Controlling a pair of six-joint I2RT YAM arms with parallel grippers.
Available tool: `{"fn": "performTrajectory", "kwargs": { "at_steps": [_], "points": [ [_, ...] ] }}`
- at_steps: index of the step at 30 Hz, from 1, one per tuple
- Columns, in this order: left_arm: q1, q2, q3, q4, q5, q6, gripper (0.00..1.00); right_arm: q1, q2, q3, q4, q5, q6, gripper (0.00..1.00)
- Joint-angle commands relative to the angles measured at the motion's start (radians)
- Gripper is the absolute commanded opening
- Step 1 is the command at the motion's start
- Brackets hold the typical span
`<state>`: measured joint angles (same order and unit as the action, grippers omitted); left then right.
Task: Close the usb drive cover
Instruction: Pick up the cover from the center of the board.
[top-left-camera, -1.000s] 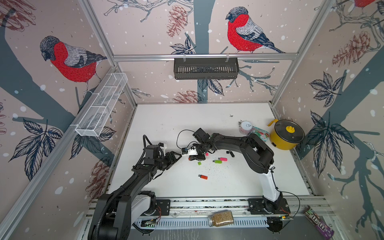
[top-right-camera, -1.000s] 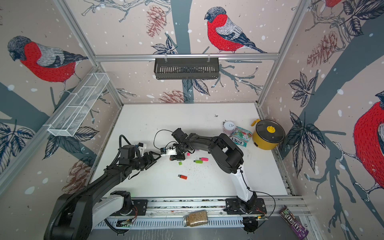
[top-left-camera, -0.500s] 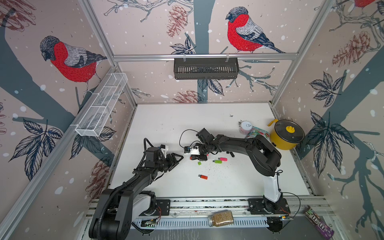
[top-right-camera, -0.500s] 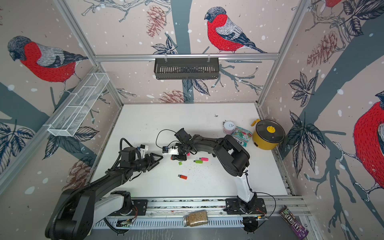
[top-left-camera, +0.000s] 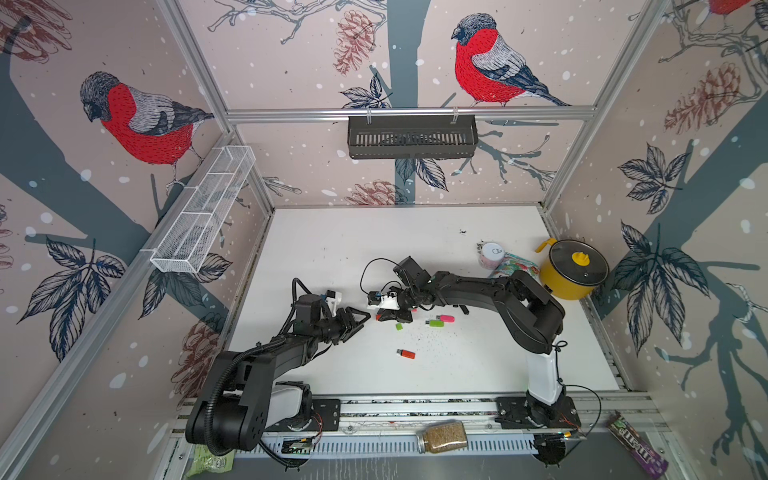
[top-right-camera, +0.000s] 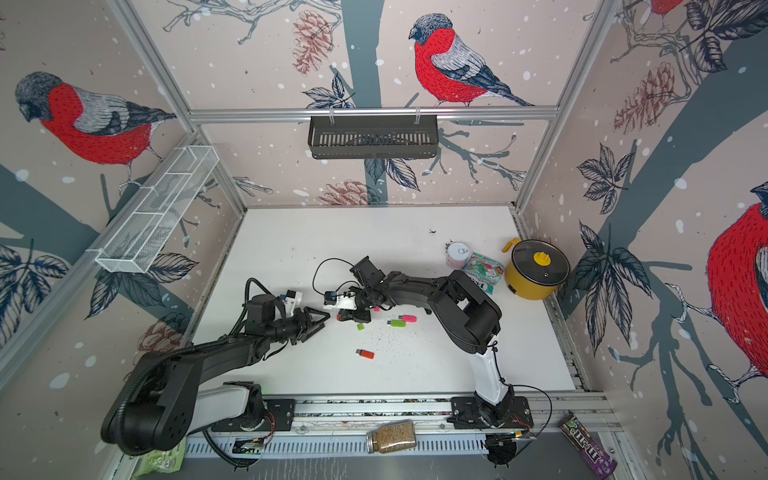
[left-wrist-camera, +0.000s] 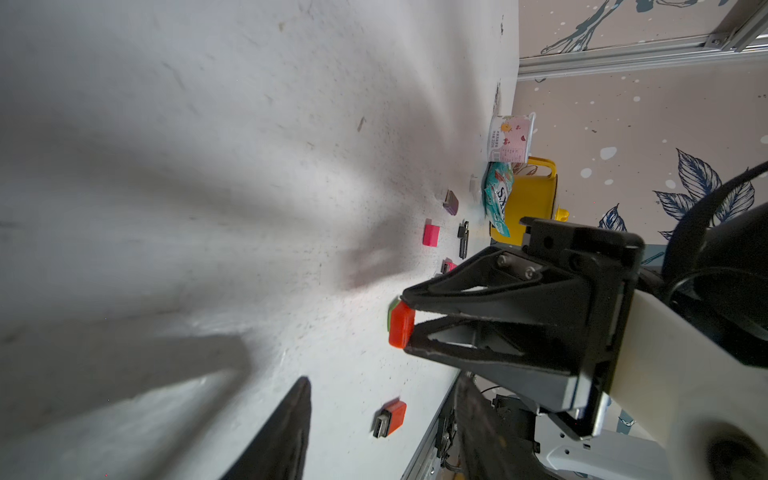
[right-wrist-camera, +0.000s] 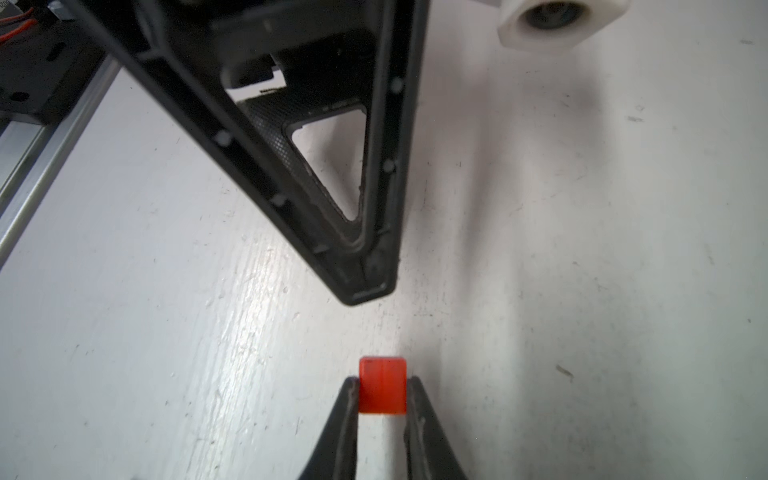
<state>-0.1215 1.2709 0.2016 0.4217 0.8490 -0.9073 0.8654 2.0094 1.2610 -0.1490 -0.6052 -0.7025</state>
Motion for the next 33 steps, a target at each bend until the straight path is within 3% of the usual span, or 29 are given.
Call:
{"fn": "performTrajectory", "kwargs": {
  "at_steps": [1, 11, 33],
  "points": [
    [-0.003, 0.020, -0.001, 0.091, 0.038, -0.025, 0.54, 0.002, 0.000, 0.011, 0.013, -0.034, 0.015, 0.20],
    [-0.018, 0.097, 0.000, 0.179, 0.057, -0.062, 0.51, 0.008, 0.037, 0.062, -0.028, -0.048, 0.001, 0.20],
    [-0.020, 0.107, 0.005, 0.251, 0.060, -0.139, 0.43, -0.002, 0.054, 0.096, -0.031, -0.097, 0.009, 0.20]
  ]
}}
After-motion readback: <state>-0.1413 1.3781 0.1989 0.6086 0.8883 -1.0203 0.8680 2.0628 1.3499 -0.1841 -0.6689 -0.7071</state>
